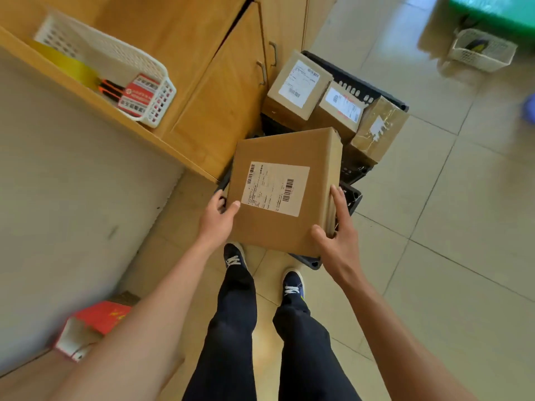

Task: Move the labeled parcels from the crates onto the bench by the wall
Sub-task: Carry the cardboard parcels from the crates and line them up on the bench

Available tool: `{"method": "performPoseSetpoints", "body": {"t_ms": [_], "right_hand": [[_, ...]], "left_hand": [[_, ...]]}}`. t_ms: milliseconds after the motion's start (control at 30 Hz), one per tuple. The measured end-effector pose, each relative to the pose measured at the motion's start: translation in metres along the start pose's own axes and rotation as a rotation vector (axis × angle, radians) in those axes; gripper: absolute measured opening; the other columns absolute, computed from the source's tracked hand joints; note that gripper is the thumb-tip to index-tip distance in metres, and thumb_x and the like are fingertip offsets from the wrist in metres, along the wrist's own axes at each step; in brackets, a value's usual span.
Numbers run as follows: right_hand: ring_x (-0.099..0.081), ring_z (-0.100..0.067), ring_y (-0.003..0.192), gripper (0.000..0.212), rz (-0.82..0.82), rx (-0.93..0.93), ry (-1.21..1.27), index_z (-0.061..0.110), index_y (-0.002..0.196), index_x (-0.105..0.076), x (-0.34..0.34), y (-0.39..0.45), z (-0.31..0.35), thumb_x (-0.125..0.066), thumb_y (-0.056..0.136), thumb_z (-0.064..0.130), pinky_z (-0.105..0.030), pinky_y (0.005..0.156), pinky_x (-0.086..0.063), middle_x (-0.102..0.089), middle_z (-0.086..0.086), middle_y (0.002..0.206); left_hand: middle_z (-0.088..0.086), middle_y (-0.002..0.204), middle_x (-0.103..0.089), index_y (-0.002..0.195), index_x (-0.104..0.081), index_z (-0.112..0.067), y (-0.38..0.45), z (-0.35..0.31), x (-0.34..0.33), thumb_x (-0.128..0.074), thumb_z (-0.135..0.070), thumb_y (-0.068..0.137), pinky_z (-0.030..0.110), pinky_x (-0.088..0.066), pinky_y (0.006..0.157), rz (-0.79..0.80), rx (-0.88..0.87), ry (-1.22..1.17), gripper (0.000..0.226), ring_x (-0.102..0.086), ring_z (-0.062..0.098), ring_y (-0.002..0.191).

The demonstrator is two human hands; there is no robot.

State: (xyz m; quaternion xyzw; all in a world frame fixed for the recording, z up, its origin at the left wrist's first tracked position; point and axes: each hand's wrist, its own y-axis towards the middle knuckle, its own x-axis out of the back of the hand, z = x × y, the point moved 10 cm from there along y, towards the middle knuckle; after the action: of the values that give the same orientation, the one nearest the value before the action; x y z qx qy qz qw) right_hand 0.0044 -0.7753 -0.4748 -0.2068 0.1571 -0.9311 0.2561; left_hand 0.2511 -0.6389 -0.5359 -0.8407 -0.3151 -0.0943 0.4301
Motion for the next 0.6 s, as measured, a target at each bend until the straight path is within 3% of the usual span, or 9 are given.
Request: {"method": "performPoseSetpoints", "body": {"t_ms": [100,300,400,467,600], "right_hand": [[-0.027,-0.018,0.149,0.085,0.098,0.097,-0.010,0.053,0.154,-0.020,0.002,-0.025,0.053,-0.058,0.079,0.040,-0.063,0.105,-0.045,-0.018,0.024,0.163],[-0.036,-0.016,0.145,0.081,0.332,0.278,-0.059,0.053,0.154,-0.017,-0.037,-0.068,0.161,-0.055,0.083,0.045,-0.060,0.103,-0.048,-0.028,0.019,0.161],[-0.041,-0.014,0.142,0.078,0.493,0.370,-0.096,0.053,0.155,-0.013,-0.080,-0.095,0.204,-0.055,0.092,0.035,-0.057,0.105,-0.048,-0.037,0.022,0.156],[-0.045,-0.003,0.136,0.076,0.588,0.414,-0.119,0.050,0.156,-0.012,-0.112,-0.121,0.227,-0.056,0.098,0.029,-0.048,0.107,-0.049,-0.042,0.031,0.149],[-0.053,-0.006,0.130,0.074,0.750,0.505,-0.180,0.047,0.157,-0.015,-0.185,-0.191,0.256,-0.056,0.100,0.023,-0.042,0.104,-0.052,-0.049,0.028,0.142]], "left_hand": [[0.003,0.161,-0.036,0.159,-0.026,-0.020,-0.057,-0.013,0.038,-0.061,-0.033,0.100,0.039,-0.033,0.115,-0.058,-0.011,-0.113,0.069,-0.036,0.018,0.146],[-0.002,0.157,-0.042,0.157,-0.033,-0.026,-0.167,-0.009,0.151,-0.072,-0.024,0.093,0.038,-0.034,0.118,-0.363,-0.106,-0.213,0.075,-0.040,0.016,0.143],[-0.007,0.156,-0.041,0.154,-0.035,-0.038,-0.222,0.015,0.201,-0.076,-0.023,0.089,0.035,-0.032,0.118,-0.499,-0.147,-0.231,0.078,-0.038,0.007,0.139],[-0.010,0.156,-0.040,0.153,-0.037,-0.038,-0.260,0.036,0.229,-0.076,-0.019,0.089,0.031,-0.029,0.119,-0.586,-0.163,-0.256,0.077,-0.036,0.000,0.136],[-0.009,0.156,-0.040,0.151,-0.040,-0.036,-0.335,0.101,0.276,-0.077,-0.020,0.089,0.038,-0.029,0.122,-0.750,-0.138,-0.311,0.074,-0.034,0.004,0.142]]}}
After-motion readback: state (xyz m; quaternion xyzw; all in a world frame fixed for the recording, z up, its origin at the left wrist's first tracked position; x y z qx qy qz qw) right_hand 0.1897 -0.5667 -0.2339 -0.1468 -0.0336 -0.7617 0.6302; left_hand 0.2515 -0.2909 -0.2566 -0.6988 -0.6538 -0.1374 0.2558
